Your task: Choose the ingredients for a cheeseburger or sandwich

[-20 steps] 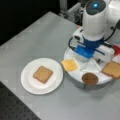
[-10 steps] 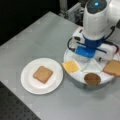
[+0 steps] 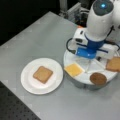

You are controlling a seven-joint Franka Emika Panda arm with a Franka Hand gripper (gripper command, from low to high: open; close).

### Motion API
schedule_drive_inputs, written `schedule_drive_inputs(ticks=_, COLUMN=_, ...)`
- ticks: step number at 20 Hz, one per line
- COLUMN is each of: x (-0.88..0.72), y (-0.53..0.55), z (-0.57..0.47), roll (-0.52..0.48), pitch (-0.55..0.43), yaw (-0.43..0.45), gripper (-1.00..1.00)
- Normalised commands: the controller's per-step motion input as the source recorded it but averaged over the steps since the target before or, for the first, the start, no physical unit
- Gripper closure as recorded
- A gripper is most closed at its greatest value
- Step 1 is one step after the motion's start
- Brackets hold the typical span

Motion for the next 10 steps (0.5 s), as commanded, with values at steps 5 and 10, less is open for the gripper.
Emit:
schedule_drive_inputs(ticks=5, x=-0.25, y=-0.2, z=-0.22, roll=-0.029, pitch=-0.054, yaw=0.582, gripper=-1.0)
schedule_drive_inputs(ticks=10, x=-0.22, y=-0.2, z=-0.16, roll=0.063, pitch=0.077, yaw=0.459, gripper=-1.0)
